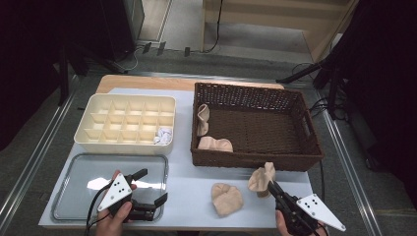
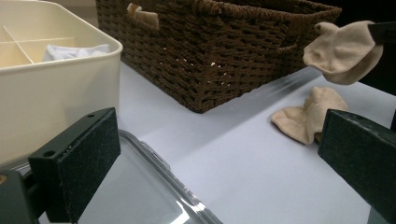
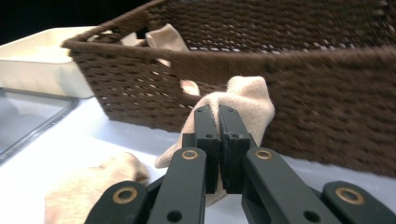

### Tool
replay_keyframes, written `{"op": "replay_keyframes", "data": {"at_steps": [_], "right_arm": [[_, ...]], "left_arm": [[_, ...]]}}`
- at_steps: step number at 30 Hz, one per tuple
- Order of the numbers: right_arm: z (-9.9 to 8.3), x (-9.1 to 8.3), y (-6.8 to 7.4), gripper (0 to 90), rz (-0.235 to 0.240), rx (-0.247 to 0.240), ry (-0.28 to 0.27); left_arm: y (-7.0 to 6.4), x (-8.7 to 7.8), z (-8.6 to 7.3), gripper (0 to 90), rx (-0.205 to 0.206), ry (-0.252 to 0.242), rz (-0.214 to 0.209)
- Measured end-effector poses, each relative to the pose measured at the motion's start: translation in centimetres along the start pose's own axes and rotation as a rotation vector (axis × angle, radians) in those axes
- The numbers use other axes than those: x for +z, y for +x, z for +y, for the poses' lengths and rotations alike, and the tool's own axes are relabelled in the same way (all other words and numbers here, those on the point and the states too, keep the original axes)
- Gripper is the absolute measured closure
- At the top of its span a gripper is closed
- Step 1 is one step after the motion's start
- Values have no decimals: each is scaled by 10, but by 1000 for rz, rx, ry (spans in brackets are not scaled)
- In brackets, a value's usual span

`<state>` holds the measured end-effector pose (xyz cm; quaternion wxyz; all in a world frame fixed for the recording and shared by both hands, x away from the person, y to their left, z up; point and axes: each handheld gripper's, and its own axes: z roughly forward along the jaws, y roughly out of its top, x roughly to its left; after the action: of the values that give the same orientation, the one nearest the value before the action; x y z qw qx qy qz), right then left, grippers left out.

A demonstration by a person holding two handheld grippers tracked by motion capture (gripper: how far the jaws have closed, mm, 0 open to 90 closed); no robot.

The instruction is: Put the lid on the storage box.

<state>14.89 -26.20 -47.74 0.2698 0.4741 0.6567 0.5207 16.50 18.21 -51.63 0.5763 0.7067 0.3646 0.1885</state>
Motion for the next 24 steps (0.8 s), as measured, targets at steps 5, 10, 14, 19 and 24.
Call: {"op": "replay_keyframes", "data": {"at_steps": [5,10,14,19,24], "right_arm": [[-12,0,-20,895,-46,24,34],[-21,-2,-38,894,-77,42,60],[-27,-1,-47,892,-78,66,89],[-28,0,-47,709,-98,60,88],[-21,-4,-39,609,-114,63,29]], "left_arm": [[-1,2,3,0,1,-3,0],[-1,5,6,0,2,-5,-2],[-1,9,7,0,1,-6,-1],[-2,17,12,0,1,-8,-7],[-5,25,13,0,-1,2,-20]]}}
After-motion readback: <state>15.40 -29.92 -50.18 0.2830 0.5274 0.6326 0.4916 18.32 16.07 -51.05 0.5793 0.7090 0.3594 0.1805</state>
